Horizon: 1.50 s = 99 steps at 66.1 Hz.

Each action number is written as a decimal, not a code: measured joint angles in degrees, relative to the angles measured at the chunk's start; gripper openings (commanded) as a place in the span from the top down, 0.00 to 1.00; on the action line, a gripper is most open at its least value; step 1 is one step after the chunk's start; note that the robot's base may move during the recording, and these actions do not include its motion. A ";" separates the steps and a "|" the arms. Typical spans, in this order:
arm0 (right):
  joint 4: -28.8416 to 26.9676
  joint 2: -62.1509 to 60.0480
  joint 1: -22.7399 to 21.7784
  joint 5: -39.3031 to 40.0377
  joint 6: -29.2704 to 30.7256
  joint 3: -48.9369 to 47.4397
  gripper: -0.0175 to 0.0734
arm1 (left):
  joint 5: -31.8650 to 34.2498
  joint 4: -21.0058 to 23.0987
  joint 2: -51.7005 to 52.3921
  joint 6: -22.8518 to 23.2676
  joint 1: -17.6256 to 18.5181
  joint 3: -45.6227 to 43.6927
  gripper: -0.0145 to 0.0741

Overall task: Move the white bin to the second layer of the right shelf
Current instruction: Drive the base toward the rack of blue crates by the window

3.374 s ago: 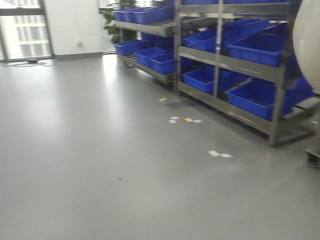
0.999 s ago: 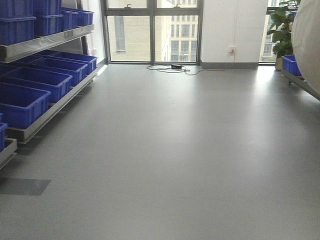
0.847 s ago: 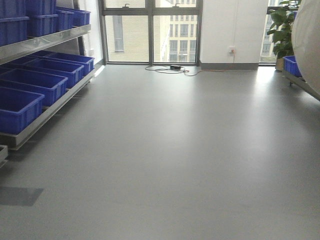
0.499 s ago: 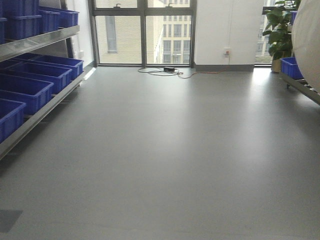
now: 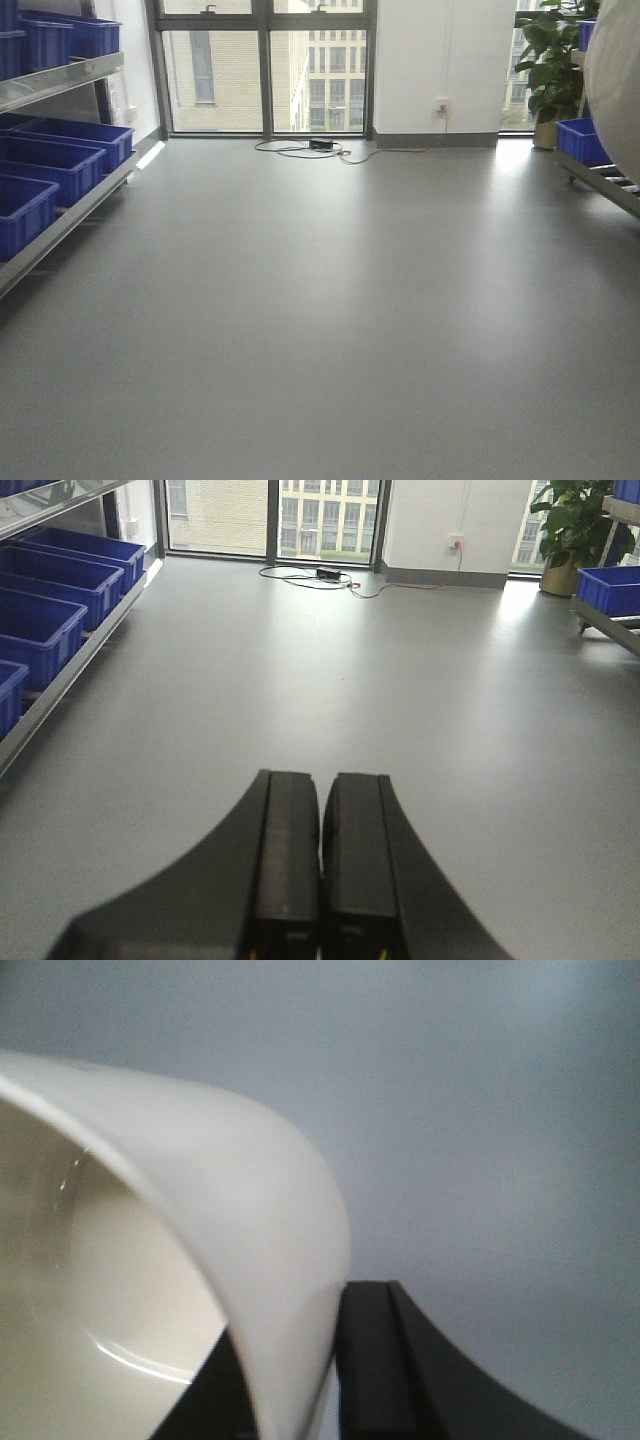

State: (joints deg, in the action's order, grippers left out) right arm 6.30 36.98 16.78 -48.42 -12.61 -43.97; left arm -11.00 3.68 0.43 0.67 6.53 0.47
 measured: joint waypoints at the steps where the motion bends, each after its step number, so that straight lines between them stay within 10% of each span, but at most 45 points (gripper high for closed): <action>1: 0.00 0.00 0.00 0.00 0.00 0.00 0.75 | 0.00 0.00 0.00 0.00 0.00 0.00 0.74; 99: 0.00 0.00 0.00 0.00 0.00 0.00 0.75 | 0.00 0.00 0.00 0.00 0.00 0.00 0.74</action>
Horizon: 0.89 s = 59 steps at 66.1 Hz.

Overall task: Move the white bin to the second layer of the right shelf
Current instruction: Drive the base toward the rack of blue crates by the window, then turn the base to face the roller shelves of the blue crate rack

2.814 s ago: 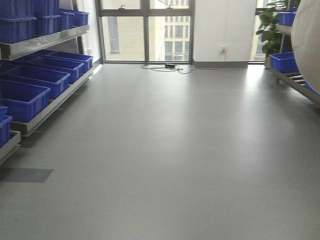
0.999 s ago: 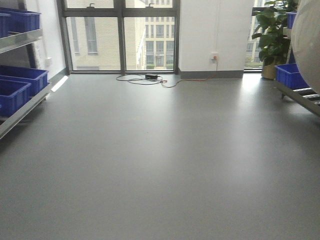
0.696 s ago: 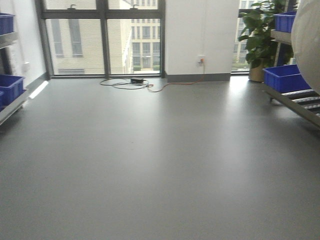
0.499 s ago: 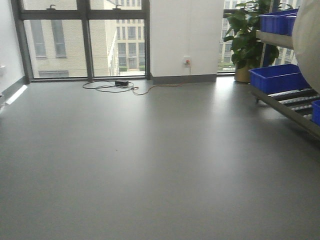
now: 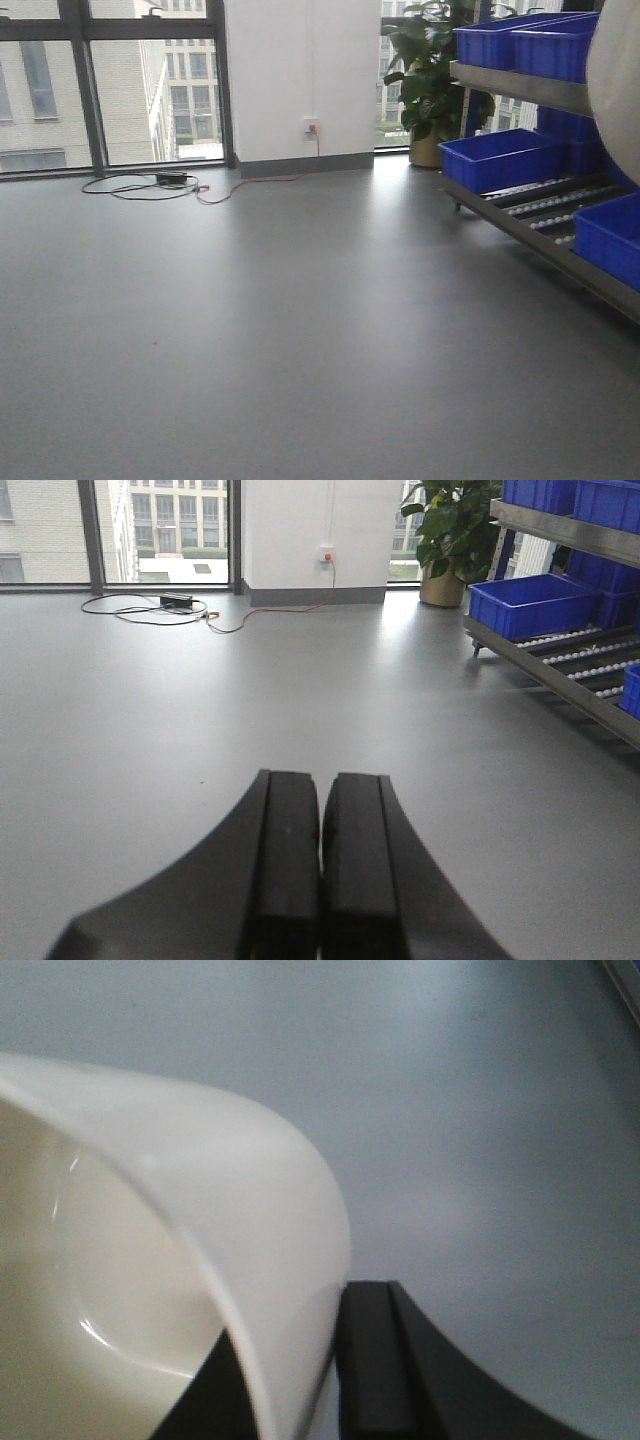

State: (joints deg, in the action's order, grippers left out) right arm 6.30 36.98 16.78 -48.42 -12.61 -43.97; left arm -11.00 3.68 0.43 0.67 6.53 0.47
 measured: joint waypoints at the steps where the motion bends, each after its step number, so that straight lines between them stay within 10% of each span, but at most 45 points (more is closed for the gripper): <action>1: 0.00 0.00 0.00 0.00 0.00 0.00 0.75 | 0.00 0.00 0.00 0.00 0.00 0.00 0.74; 59: 0.00 0.00 0.00 0.00 0.00 0.00 0.75 | 0.00 0.00 0.00 0.00 0.00 0.00 0.74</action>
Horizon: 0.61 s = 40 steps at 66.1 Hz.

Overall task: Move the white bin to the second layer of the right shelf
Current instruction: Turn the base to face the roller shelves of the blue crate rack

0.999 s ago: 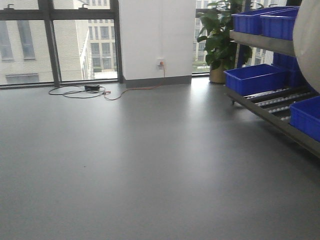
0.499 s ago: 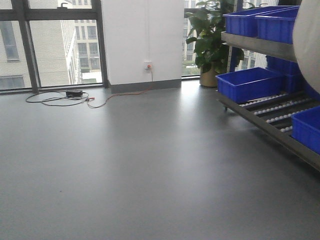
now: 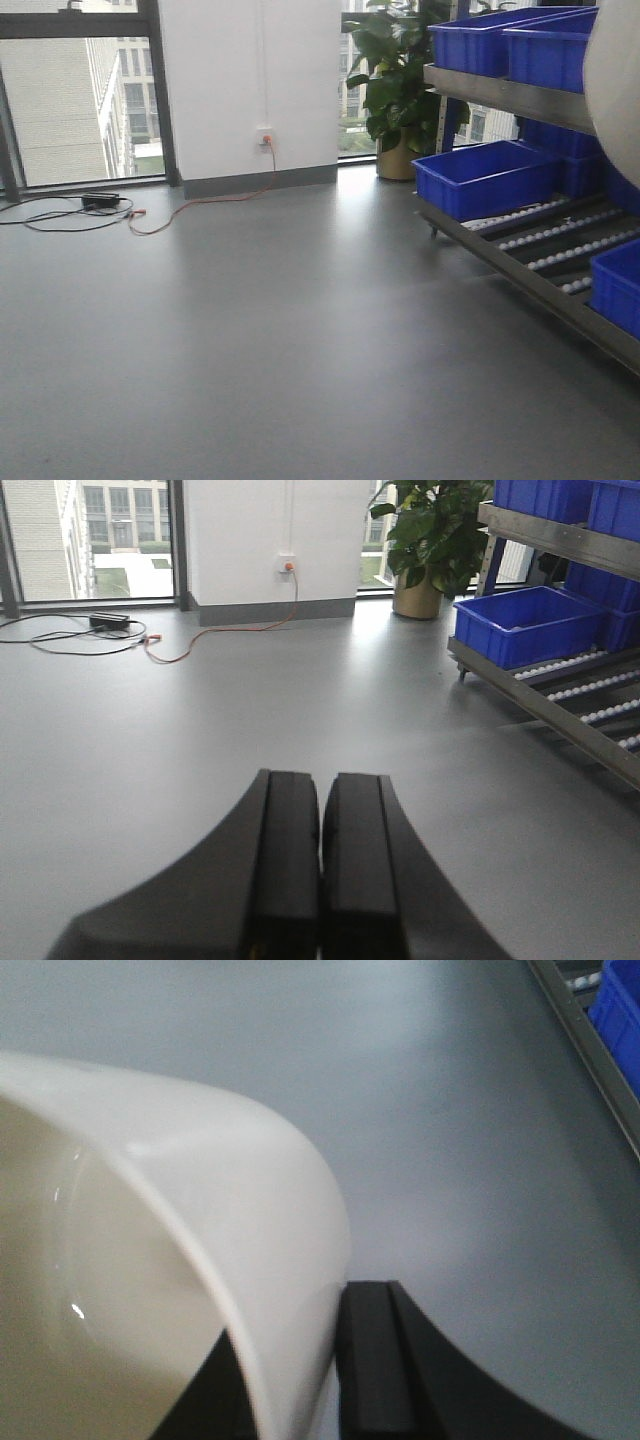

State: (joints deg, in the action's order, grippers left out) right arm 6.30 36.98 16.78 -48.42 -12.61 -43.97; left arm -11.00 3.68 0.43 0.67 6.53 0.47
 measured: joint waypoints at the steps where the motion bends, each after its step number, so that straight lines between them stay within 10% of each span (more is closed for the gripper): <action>1: 0.00 0.00 0.00 0.00 0.00 0.00 0.75 | 0.00 0.00 0.00 0.00 0.00 0.00 0.74; 40: 0.00 0.00 0.00 -0.10 0.00 0.00 0.75 | 0.00 0.00 0.00 0.00 0.00 0.00 0.74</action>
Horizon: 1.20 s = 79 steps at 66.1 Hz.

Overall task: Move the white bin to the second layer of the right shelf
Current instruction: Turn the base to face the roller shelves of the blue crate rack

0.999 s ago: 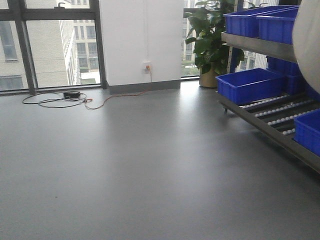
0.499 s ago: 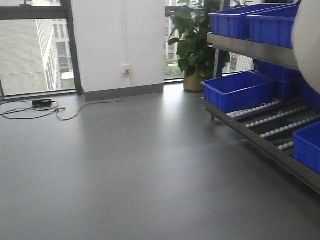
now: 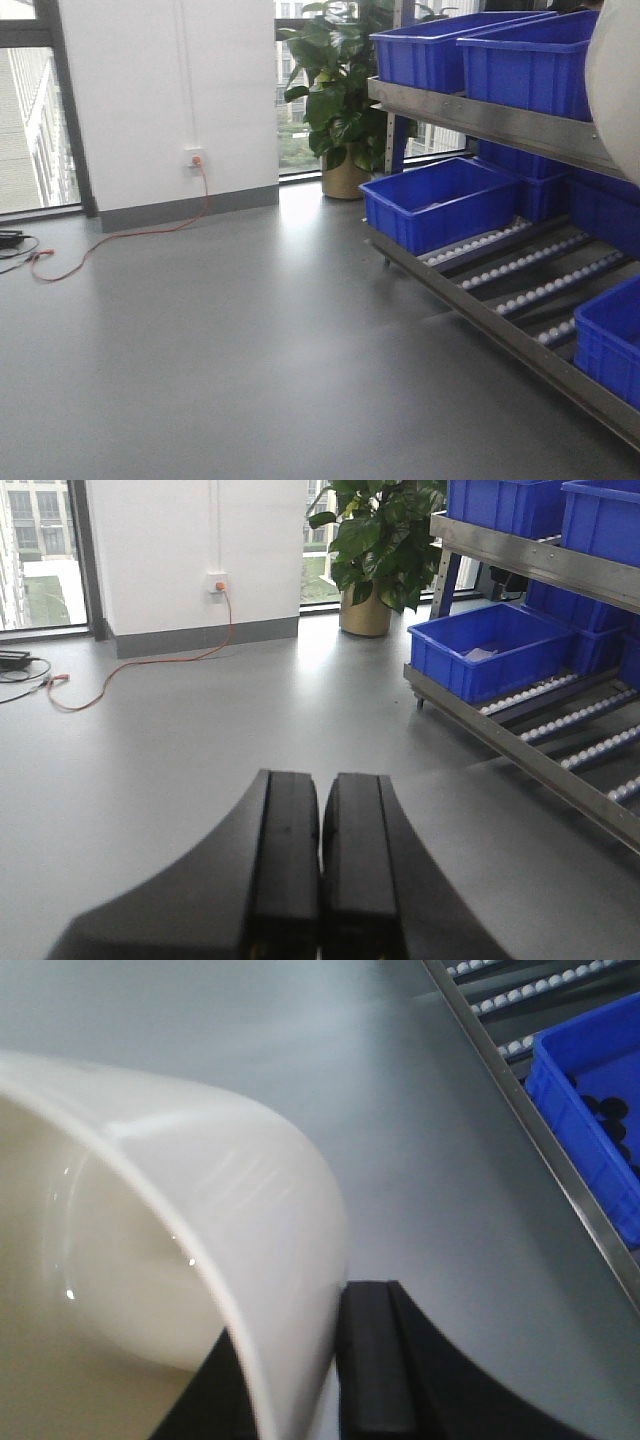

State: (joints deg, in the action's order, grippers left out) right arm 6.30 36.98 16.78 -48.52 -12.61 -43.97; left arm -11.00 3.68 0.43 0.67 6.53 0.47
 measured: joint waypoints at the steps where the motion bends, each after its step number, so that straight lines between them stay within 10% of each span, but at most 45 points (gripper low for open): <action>1: 0.00 0.00 0.00 0.00 0.00 0.00 0.75 | 0.00 0.00 0.00 0.00 0.00 0.00 0.74; 79: -0.12 0.00 0.00 0.00 0.00 0.00 0.75 | 0.00 0.00 0.00 0.00 0.00 0.00 0.74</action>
State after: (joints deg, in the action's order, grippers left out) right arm 6.19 36.98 16.78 -48.52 -12.61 -43.97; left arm -11.00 3.68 0.43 0.67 6.53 0.47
